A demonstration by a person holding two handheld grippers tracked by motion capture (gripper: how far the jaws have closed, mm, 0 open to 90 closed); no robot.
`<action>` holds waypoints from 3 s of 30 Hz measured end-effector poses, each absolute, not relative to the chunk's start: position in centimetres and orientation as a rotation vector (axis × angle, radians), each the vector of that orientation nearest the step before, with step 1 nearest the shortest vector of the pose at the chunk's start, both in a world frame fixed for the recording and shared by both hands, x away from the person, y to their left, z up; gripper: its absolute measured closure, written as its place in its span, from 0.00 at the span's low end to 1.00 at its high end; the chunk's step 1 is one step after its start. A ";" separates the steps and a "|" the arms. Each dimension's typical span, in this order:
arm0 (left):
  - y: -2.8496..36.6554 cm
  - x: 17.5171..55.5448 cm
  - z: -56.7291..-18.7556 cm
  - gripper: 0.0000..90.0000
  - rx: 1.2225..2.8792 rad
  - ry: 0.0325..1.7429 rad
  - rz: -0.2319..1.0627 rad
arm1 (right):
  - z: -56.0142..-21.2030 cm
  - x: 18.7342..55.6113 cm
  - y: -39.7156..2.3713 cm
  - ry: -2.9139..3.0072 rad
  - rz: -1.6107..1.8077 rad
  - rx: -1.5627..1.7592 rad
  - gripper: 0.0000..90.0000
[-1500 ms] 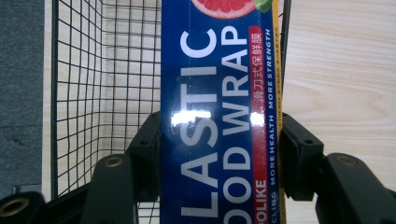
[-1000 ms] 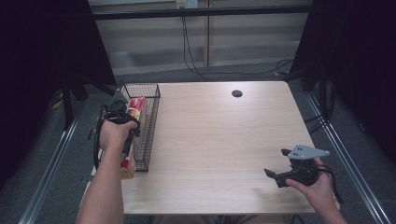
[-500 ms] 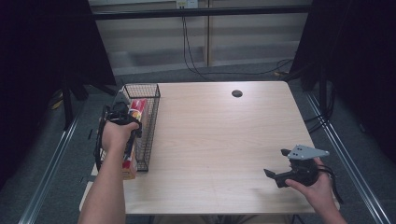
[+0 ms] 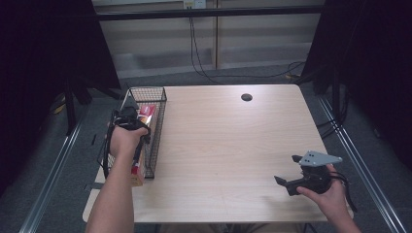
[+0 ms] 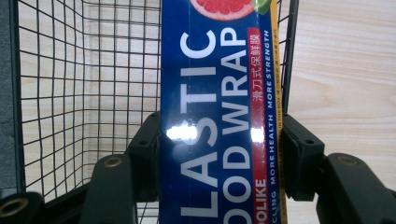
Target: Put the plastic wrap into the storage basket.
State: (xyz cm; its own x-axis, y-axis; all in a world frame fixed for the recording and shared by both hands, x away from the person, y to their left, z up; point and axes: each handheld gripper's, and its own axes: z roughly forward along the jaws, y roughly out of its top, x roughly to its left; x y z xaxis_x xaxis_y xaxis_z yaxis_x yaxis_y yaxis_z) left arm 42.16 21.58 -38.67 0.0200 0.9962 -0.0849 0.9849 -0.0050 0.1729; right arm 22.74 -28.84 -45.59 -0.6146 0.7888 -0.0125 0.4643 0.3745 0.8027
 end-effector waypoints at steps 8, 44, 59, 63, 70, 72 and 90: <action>21.2 42.3 -39.0 0.48 2.098 2.090 0.092 | -45.6 22.7 -28.8 2.243 1.120 1.085 0.03; 20.8 42.2 -39.3 0.45 2.090 2.090 0.115 | -45.5 22.7 -28.7 2.247 1.110 1.085 0.03; 21.2 41.8 -38.0 0.34 2.013 2.041 0.115 | -45.6 22.7 -28.5 2.257 1.112 1.072 0.03; 21.3 41.6 -37.6 0.33 2.019 2.008 0.099 | -45.5 22.7 -28.4 2.255 1.114 1.074 0.03; 21.7 41.3 -37.1 0.31 2.030 1.952 0.095 | -45.5 22.7 -28.4 2.257 1.110 1.075 0.03; 21.7 41.2 -36.9 0.30 2.030 1.939 0.093 | -45.5 22.7 -28.4 2.259 1.108 1.075 0.03; 20.5 40.7 -35.0 0.27 2.055 1.794 0.048 | -45.6 22.7 -28.1 2.271 1.101 1.061 0.03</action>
